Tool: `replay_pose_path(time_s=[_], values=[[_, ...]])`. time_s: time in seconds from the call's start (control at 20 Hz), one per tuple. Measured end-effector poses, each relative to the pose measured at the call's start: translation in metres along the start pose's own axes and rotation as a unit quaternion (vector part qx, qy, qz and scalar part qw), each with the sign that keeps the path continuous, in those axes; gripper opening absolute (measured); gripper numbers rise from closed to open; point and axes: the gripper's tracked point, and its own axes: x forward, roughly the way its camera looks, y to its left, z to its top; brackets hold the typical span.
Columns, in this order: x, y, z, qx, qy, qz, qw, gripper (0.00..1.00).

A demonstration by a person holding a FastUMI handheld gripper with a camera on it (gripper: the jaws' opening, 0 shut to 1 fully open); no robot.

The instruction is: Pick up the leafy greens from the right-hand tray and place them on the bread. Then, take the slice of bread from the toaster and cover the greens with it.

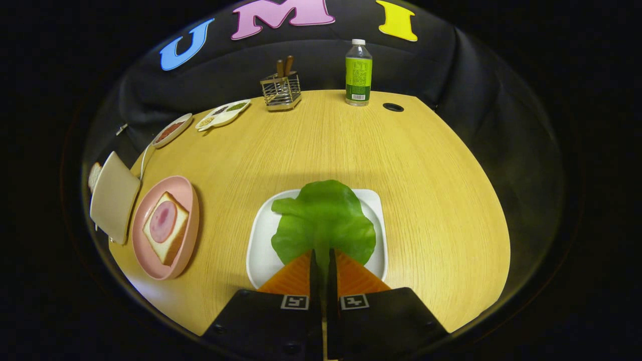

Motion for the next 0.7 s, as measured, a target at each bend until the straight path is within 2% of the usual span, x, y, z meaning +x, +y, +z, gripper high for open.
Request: replay_pose_path(time_s=[0.1,0.35,0.7], values=[[-0.006,0.001,0.005,0.015,0.002,0.011,1.000,0.06],[-0.029,0.009,0.034,-0.004,-0.033,0.008,0.999,0.06],[-0.077,0.052,0.061,-0.019,-0.063,0.014,0.998,0.06]])
